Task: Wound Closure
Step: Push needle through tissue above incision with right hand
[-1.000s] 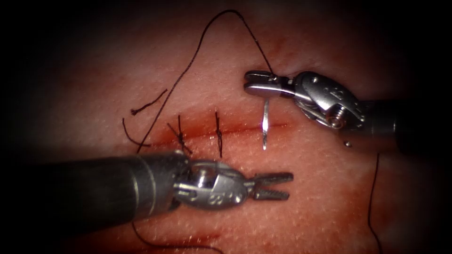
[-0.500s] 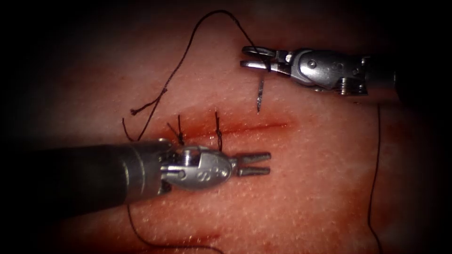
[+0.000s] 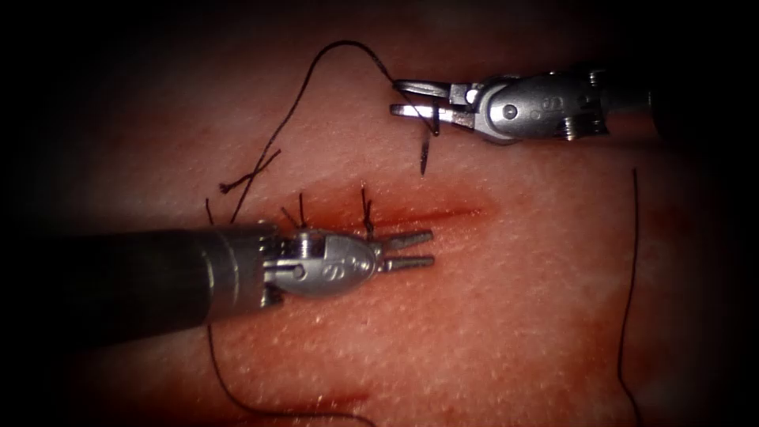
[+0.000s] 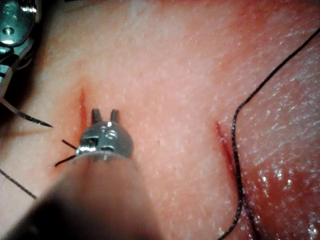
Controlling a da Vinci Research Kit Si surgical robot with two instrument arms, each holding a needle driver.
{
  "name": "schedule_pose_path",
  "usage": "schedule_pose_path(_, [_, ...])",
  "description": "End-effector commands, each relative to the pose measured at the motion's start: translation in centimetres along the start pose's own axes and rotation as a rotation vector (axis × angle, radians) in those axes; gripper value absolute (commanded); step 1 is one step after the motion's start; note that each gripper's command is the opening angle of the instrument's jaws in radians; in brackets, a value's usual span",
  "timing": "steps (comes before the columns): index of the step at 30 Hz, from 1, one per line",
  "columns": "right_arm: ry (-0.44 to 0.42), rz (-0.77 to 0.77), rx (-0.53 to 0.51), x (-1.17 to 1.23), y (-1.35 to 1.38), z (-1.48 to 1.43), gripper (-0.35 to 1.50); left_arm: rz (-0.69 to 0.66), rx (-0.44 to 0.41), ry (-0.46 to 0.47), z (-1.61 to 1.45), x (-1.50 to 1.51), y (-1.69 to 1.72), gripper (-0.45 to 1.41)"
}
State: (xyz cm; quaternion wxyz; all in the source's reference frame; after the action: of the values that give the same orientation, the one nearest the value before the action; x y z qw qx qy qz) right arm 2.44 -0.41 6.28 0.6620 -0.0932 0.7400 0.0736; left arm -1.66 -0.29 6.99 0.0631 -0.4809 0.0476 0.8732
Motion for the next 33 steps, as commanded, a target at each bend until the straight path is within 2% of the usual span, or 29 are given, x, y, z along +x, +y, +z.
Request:
schedule_pose_path(1, [0.0, -0.015, 0.004, -0.05, 0.0, 0.09, -0.35, 0.001, 0.004, -0.003, 0.07, -0.02, 0.0, -0.05])
schedule_pose_path(15, [-0.045, -0.141, 0.062, -0.1, -0.14, 0.07, -0.35, -0.003, -0.007, -0.033, 0.04, 0.02, 0.13, 0.0])
schedule_pose_path(33, [-0.033, -0.228, 0.057, -0.07, -0.15, 0.07, -0.35, -0.01, -0.037, -0.029, 0.06, 0.05, 0.21, 0.0])
